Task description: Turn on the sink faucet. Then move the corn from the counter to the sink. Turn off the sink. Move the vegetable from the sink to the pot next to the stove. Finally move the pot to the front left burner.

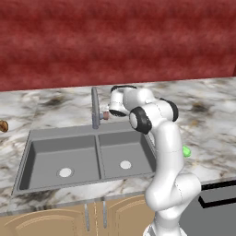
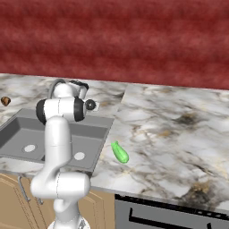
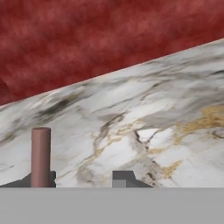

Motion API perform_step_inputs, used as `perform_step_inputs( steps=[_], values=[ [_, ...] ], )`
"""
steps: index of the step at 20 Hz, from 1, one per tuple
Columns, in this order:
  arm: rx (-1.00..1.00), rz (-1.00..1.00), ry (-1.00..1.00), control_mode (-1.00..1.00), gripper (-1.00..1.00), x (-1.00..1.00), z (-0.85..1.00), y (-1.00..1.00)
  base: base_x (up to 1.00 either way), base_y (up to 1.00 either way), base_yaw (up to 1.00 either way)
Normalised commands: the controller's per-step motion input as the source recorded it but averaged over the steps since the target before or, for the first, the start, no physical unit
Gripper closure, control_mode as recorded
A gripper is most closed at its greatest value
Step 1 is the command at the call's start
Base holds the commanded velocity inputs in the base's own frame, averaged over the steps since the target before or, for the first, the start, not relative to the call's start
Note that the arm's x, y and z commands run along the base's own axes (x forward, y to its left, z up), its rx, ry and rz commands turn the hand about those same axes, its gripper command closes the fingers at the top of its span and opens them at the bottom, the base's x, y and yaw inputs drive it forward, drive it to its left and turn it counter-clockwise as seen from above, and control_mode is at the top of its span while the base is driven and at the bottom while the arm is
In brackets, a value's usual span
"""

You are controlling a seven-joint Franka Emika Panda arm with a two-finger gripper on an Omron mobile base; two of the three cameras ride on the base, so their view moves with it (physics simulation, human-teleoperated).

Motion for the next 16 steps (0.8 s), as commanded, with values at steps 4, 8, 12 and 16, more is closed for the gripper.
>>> perform_step_inputs(
  steps=[4,8,12,16],
  values=[
    [0.12,-0.03,0.08,-1.0,1.0,-0.05,-0.63,-1.0,0.0,0.0,0.0],
    [0.13,0.0,0.06,-1.0,1.0,-0.14,-0.58,-0.93,0.0,0.0,0.0],
    [0.15,0.0,0.08,-1.0,1.0,-0.07,-0.49,-0.85,0.0,0.0,0.0],
    [0.1,0.0,0.06,-1.0,1.0,-0.04,-0.43,-0.66,0.0,0.0,0.0]
  ],
)
